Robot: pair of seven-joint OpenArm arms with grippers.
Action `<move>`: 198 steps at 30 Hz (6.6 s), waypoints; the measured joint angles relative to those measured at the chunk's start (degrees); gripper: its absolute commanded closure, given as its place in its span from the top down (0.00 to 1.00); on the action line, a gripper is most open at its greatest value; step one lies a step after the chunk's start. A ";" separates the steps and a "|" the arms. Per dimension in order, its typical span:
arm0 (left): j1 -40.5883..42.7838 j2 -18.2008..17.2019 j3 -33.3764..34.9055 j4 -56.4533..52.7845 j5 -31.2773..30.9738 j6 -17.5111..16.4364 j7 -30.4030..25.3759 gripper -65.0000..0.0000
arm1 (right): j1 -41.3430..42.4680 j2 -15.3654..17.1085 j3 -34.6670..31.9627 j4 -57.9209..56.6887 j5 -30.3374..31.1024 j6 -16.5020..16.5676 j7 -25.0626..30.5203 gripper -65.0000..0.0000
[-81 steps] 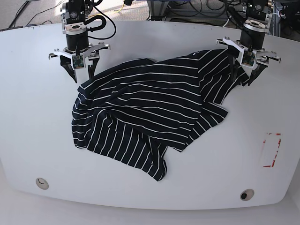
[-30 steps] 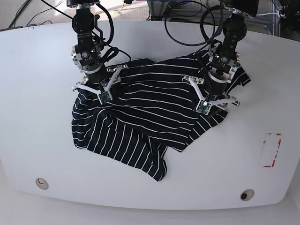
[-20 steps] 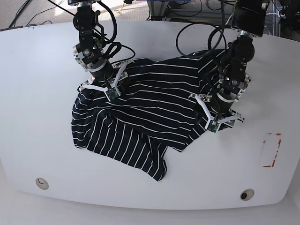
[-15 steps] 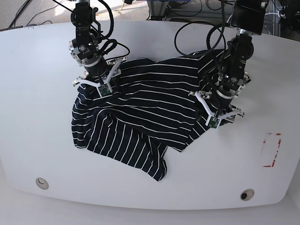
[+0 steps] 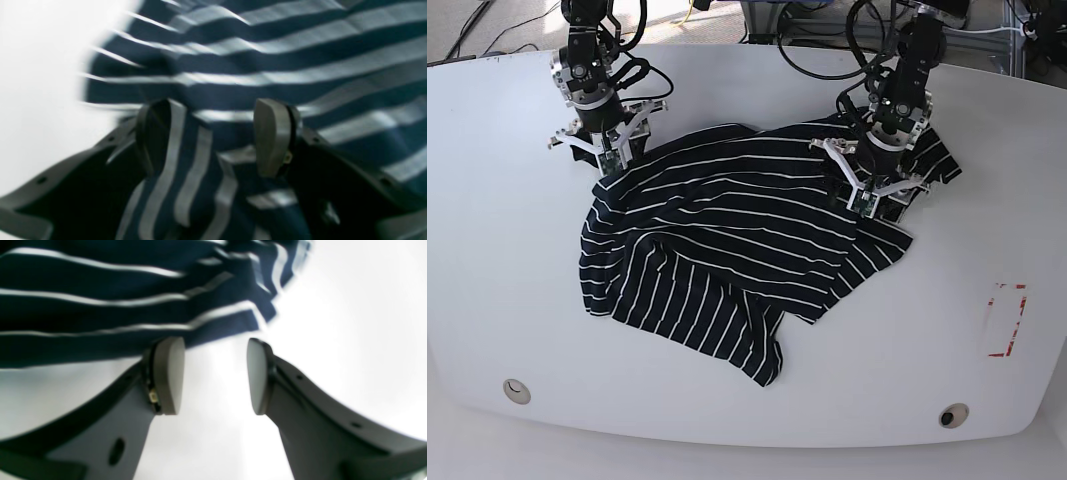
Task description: Layout the t-shirt on the table in an organized manner, then fold the t-shirt properly
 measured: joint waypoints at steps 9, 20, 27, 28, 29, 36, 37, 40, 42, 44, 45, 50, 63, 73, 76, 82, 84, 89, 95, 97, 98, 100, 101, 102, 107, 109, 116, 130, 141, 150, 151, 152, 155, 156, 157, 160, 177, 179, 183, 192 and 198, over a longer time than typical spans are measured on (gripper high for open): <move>0.00 1.27 0.28 -1.27 2.29 -1.68 1.01 0.56 | 1.09 0.15 -0.59 -0.17 -0.07 0.37 -2.08 0.46; 0.66 1.53 -0.50 -1.36 1.99 -1.62 1.42 0.46 | 0.76 -1.53 -1.49 -0.39 0.09 0.85 -1.44 0.46; -0.33 1.68 -0.22 -3.96 1.51 -2.29 0.72 0.53 | 0.92 -2.25 -1.95 -0.04 -0.02 0.83 -1.44 0.46; -0.50 1.68 -0.24 -4.33 1.36 -2.23 0.63 0.53 | 0.90 -2.32 -2.03 0.00 -0.02 0.83 -1.40 0.46; -0.68 1.66 -0.33 -4.83 1.16 -2.23 0.26 0.53 | 0.87 -2.36 -2.03 0.00 0.02 0.87 -1.38 0.46; -1.05 1.57 -0.83 -6.78 0.94 -2.19 -1.51 0.56 | 1.42 -2.08 -2.01 -1.20 -0.02 0.83 -1.38 0.46; -0.92 1.57 -0.83 -6.88 0.96 -2.16 -1.86 0.56 | 1.60 -2.03 -2.01 -1.55 -0.04 0.83 -1.42 0.46; -0.76 1.55 -0.96 -7.15 0.94 -1.97 -2.40 0.56 | 2.10 -2.03 -2.01 -2.43 -0.04 0.81 -1.42 0.47; -0.59 1.51 -1.20 -7.17 0.85 -1.99 -2.64 0.57 | 2.43 -2.05 -2.08 -3.10 -0.04 0.83 -1.38 0.47; -0.13 1.36 -1.44 -6.91 0.72 -1.99 -2.64 0.58 | 2.91 -2.08 -2.14 -3.96 -0.04 0.83 -1.36 0.47; 0.31 1.31 -1.62 -6.56 0.72 -2.03 -2.47 0.58 | 3.15 -2.08 -2.16 -4.33 -0.02 0.83 -1.36 0.47; 2.75 1.03 -2.86 -4.87 0.70 -1.97 -2.38 0.58 | 4.13 -2.03 -2.08 -5.01 -0.07 0.81 -1.31 0.47; 3.45 1.09 -3.13 -2.89 0.94 -1.81 0.24 0.31 | 3.74 -1.70 -1.99 -4.44 -0.70 0.81 -1.40 0.24; 1.92 1.53 -2.54 -3.30 0.70 -2.84 2.43 0.03 | 2.73 0.87 -2.21 -1.29 -3.06 0.55 -2.80 0.19; 2.45 1.01 -2.69 -1.70 0.90 -2.58 3.13 0.16 | 1.79 1.03 -2.10 0.57 -2.86 0.17 -4.07 0.20; 2.82 0.31 -2.78 2.27 1.62 -1.77 3.02 0.38 | 0.09 0.74 -1.40 2.25 -2.86 0.20 -4.87 0.23; 2.91 -0.33 -2.25 4.35 1.62 -1.73 2.84 0.42 | -0.15 0.48 -0.68 2.40 -2.89 -0.68 -4.57 0.23; 2.62 -2.05 -1.79 7.98 1.66 -1.70 1.55 0.48 | -1.09 0.35 1.44 3.96 -2.91 -0.94 -5.09 0.19; 2.93 -5.16 -1.29 9.66 2.62 -1.68 1.11 0.53 | -2.91 -0.98 4.31 7.67 -2.67 -0.85 -5.25 0.14; 3.08 -5.42 -1.66 9.92 2.73 -1.57 0.39 0.54 | -3.02 -1.42 5.25 8.48 -2.19 -0.92 -5.18 0.12; 3.17 -5.44 -1.92 9.97 2.71 -1.57 0.28 0.54 | -2.97 -1.60 5.90 8.85 -2.25 -0.94 -5.18 0.11; 3.21 -5.27 -2.62 10.08 2.69 -1.60 0.24 0.55 | -2.93 -1.75 6.99 9.27 -2.23 -1.14 -4.98 0.09; 3.28 -5.11 -2.97 10.10 2.67 -1.60 0.15 0.55 | -2.86 -1.81 7.54 9.40 -2.23 -1.25 -4.98 0.08; 3.37 -4.79 -3.69 10.12 2.64 -1.79 0.04 0.55 | -2.84 -1.99 8.26 9.40 -2.27 -1.38 -4.98 0.08; 4.20 -3.72 -7.15 10.25 2.05 -2.40 -0.48 0.58 | -3.21 -2.75 10.80 9.40 -2.91 -1.81 -4.98 0.08; 4.42 -3.65 -8.33 9.97 2.05 -2.45 -0.76 0.59 | -3.50 -2.91 11.04 9.38 -2.86 -1.81 -5.09 0.09; 4.42 -1.42 -11.63 5.88 1.99 -5.27 -1.88 0.59 | -3.58 -2.51 8.81 9.11 -2.49 -1.16 -5.01 0.09; 4.87 1.44 -7.41 0.90 2.45 -7.58 -2.89 0.25 | -3.76 -2.34 6.58 8.66 -2.58 -1.27 -4.72 0.10; 2.38 2.54 -1.70 -2.08 2.93 -5.81 -2.47 0.56 | -3.78 -2.08 6.38 8.87 -2.36 -1.27 -4.81 0.09; -3.52 2.71 -0.96 -8.11 3.58 -6.64 -1.88 0.44 | -3.82 -2.38 7.02 8.90 -2.21 -1.31 -4.76 0.08; -4.13 2.80 -1.11 -8.85 3.54 -6.58 -1.99 0.41 | -3.80 -2.43 7.02 8.90 -2.23 -1.31 -4.81 0.08; -4.68 2.86 -1.18 -9.31 3.54 -6.67 -2.01 0.38 | -3.78 -2.40 6.99 8.90 -2.23 -1.33 -4.81 0.08; -6.05 2.91 -1.22 -11.06 3.06 -6.73 -2.10 0.28 | -3.61 -2.43 6.88 8.90 -2.56 -1.33 -4.81 0.08; -6.45 2.97 -1.36 -11.50 2.95 -6.73 -2.05 0.25 | -3.63 -2.51 6.84 8.90 -2.45 -1.31 -4.83 0.08; -6.84 3.08 -1.44 -11.76 2.89 -6.73 -1.81 0.22 | -3.63 -2.56 6.84 8.90 -2.45 -1.33 -4.79 0.08; -7.61 3.32 -1.68 -12.26 2.89 -6.86 -0.83 0.12 | -3.61 -2.54 6.69 8.90 -2.47 -1.33 -4.81 0.08; -7.87 3.61 -10.91 2.86 2.69 -7.89 2.34 0.00 | -2.45 -2.51 6.73 8.90 -1.79 -1.09 -4.61 0.08; -7.96 3.67 -11.72 4.46 2.67 -7.76 2.23 0.00 | -2.19 -2.51 6.69 8.90 -1.57 -1.14 -4.57 0.08; -7.80 3.76 -11.76 5.46 2.62 -7.58 2.60 0.00 | -1.90 -2.51 6.58 8.90 -1.55 -1.11 -4.52 0.08; -8.41 3.61 -8.70 1.81 2.56 -7.78 2.93 0.28 | -1.40 -2.54 6.60 8.90 0.02 -1.09 -4.52 0.07; -8.59 3.45 -7.28 -2.93 2.91 -7.76 1.42 0.39 | -1.51 -2.58 6.58 8.87 -0.02 -1.11 -4.42 0.07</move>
